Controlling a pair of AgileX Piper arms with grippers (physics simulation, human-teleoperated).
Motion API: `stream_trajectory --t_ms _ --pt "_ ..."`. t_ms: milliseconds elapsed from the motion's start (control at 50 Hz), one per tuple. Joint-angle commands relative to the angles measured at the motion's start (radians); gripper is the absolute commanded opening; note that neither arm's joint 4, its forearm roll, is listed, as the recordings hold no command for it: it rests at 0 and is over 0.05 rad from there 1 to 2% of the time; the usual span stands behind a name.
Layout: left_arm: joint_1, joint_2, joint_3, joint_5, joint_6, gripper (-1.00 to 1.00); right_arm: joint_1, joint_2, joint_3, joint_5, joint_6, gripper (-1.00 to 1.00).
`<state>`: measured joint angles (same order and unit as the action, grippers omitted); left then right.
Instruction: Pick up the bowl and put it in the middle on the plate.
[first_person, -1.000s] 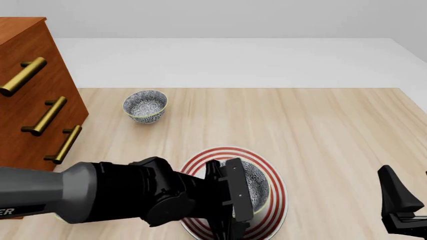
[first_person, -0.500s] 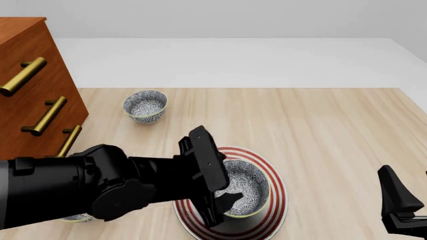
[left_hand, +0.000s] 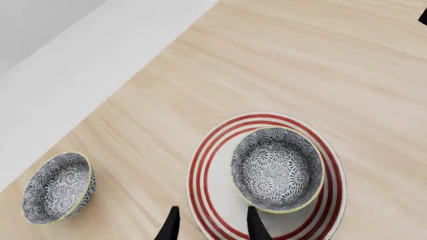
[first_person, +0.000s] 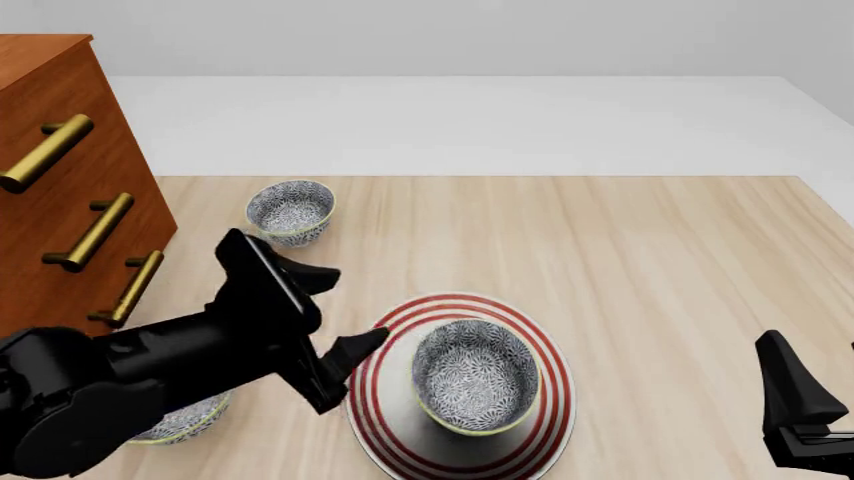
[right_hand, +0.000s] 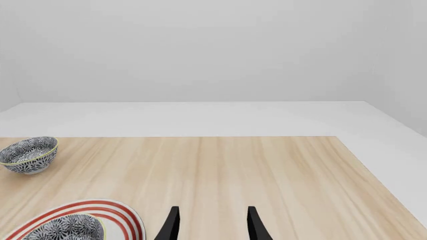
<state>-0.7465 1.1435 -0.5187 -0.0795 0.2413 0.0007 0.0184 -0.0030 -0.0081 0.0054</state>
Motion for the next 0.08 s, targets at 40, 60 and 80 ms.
stream_trajectory --t_ms 40,60,80 --pt "0.125 -0.146 0.171 -0.085 -0.027 1.0 0.0 0.0 0.0 0.0 0.0 1.0" --pt "0.139 -0.173 0.175 -0.072 -0.051 1.0 0.0 0.0 0.0 0.0 0.0 1.0" --pt "0.15 -0.201 0.178 -0.054 -0.073 1.0 0.0 0.001 0.0 0.0 0.0 1.0"
